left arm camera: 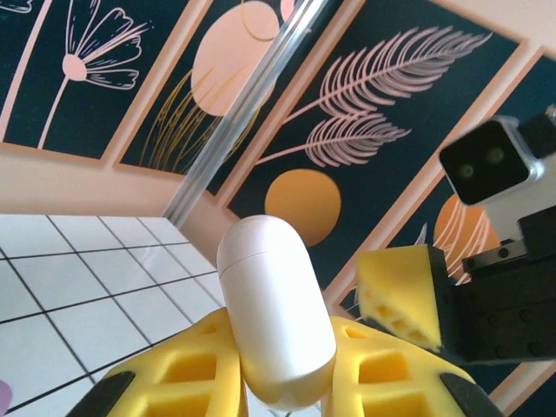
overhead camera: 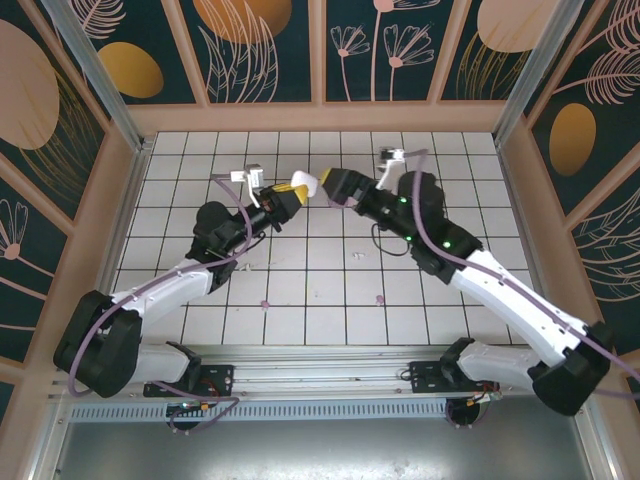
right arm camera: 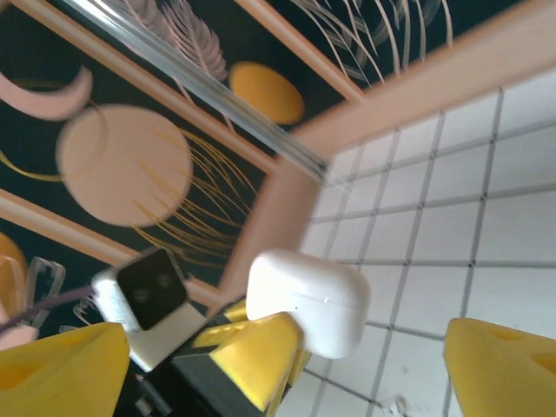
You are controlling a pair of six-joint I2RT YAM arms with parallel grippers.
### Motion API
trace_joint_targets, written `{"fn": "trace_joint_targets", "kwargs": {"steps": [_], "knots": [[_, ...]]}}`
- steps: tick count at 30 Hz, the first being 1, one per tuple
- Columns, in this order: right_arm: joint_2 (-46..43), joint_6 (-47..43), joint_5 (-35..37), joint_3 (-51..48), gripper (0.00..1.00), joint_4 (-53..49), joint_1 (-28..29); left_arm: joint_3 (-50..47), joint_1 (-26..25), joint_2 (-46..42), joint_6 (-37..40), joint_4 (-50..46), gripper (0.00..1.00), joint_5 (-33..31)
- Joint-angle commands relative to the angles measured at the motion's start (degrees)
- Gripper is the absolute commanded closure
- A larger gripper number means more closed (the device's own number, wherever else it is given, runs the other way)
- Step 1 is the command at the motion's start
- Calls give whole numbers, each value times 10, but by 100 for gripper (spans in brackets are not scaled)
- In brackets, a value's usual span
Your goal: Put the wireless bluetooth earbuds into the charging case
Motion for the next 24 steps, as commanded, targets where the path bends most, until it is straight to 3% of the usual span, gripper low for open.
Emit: {"fn": "trace_joint_targets", "kwargs": {"steps": [1, 10, 15, 24], "knots": [[-23, -2, -83, -38, 11, 129, -14, 18, 15, -15, -94, 71, 100, 59], [-7, -11, -133, -69, 11, 219, -15, 34, 16, -11, -195, 153, 100, 95], [24, -6, -173, -58, 22, 253, -16, 27, 16, -3, -241, 212, 100, 99], [56, 14, -217, -58, 31, 305, -15, 14, 16, -16, -251, 215, 100, 101]]}}
